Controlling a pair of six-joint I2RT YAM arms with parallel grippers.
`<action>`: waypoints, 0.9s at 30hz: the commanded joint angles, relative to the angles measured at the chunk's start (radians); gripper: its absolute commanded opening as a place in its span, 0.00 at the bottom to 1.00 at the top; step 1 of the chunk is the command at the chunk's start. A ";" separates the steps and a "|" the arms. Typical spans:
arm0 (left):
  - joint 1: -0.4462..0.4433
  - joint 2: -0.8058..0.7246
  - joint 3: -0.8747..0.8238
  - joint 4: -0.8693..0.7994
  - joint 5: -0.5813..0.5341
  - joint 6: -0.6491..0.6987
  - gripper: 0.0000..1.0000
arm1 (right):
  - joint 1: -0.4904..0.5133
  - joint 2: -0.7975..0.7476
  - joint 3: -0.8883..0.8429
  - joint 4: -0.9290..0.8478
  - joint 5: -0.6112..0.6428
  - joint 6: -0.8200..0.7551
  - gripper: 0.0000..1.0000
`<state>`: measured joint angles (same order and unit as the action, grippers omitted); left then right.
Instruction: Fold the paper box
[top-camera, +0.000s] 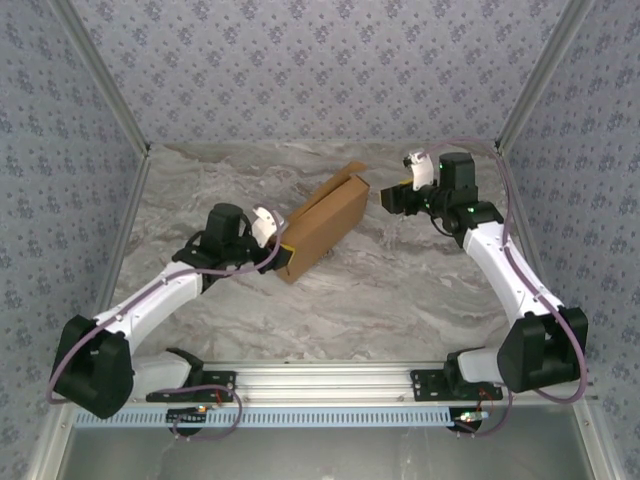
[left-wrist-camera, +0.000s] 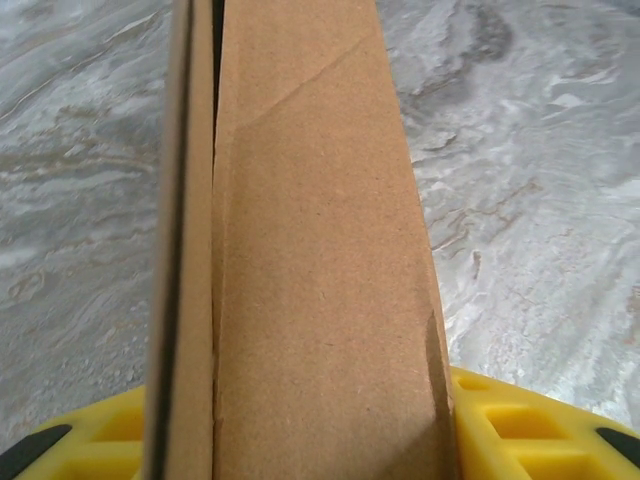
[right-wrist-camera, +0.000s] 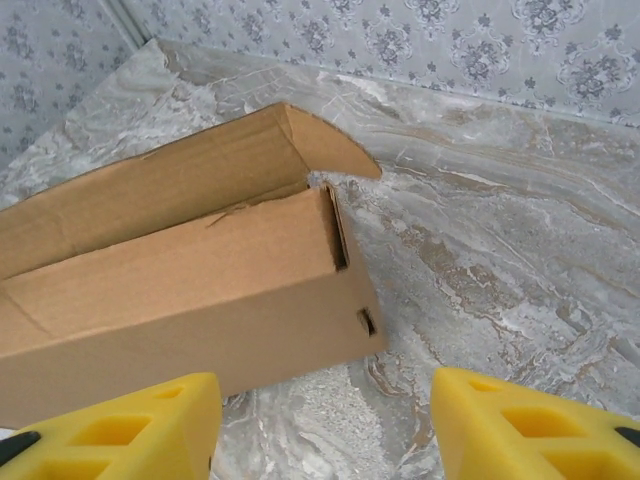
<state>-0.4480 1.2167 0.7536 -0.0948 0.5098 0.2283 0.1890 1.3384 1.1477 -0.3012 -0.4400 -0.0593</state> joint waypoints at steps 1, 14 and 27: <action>0.032 0.018 0.071 -0.060 0.221 0.165 0.29 | -0.002 0.024 0.082 -0.075 -0.019 -0.104 0.59; 0.092 0.137 0.260 -0.416 0.327 0.532 0.29 | 0.001 -0.010 0.076 -0.193 -0.076 -0.281 0.59; 0.129 0.252 0.380 -0.560 0.405 0.714 0.31 | 0.009 -0.048 0.005 -0.202 0.074 -0.282 0.52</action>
<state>-0.3309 1.4612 1.0809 -0.6079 0.8276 0.8577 0.1925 1.3090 1.1595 -0.4858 -0.4061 -0.3252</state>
